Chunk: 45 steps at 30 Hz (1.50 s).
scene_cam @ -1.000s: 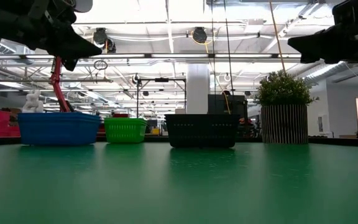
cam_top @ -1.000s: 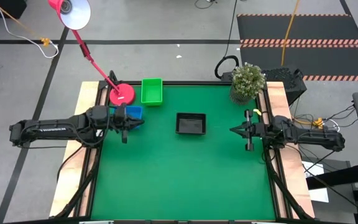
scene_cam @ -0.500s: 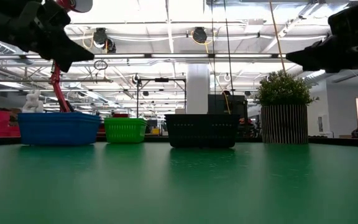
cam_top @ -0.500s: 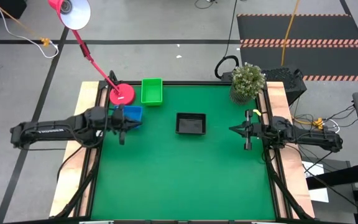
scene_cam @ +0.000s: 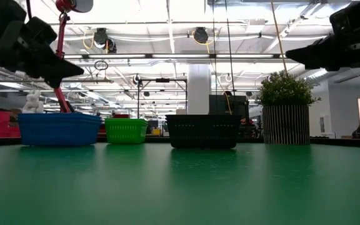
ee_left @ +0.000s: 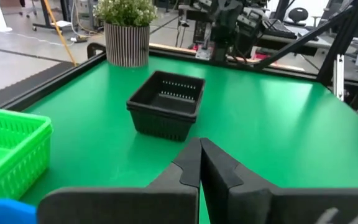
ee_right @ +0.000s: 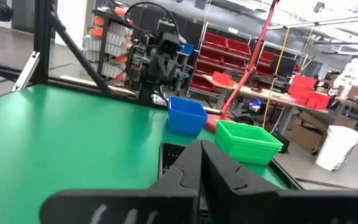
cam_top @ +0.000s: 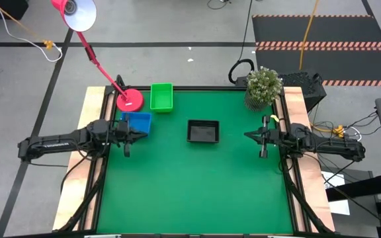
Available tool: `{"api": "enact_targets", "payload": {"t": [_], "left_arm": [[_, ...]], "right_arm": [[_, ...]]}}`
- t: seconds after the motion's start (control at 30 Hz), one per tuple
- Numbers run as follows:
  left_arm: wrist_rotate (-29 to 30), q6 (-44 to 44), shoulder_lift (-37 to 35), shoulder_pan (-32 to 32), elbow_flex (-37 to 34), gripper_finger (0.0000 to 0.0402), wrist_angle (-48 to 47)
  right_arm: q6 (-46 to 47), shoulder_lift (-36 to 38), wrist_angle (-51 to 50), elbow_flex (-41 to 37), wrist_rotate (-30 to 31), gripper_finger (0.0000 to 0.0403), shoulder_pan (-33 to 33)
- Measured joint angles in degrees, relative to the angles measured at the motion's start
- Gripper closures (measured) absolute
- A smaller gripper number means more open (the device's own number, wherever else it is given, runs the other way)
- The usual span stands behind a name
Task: Stack baskets by color
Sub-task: Return to Home Position
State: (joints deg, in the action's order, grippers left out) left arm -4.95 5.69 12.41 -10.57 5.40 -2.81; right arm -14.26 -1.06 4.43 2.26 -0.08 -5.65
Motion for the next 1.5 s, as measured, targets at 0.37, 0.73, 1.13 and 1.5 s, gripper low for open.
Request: {"api": "enact_targets", "payload": {"t": [0.37,0.73,1.13,1.5], "left_arm": [[2.0,-5.9,-3.2,0.2,-4.9,0.0400,4.4],[-1.0,-11.9,-5.3,0.2,-4.9,0.0401,12.8],[-0.1,-12.7,-12.3,0.7,-4.8,0.0401,4.6],[3.8,-12.5,-12.3,7.8,-4.8,0.0401,3.8]], "right_arm": [[0.0,0.0,0.5,0.0,0.0,0.0403,0.0],[0.0,0.0,0.7,0.0,0.0,0.0403,0.0],[0.1,0.0,0.8,0.0,0.0,0.0403,0.0],[0.1,-0.1,0.9,0.0,0.0,0.0403,0.0]]}}
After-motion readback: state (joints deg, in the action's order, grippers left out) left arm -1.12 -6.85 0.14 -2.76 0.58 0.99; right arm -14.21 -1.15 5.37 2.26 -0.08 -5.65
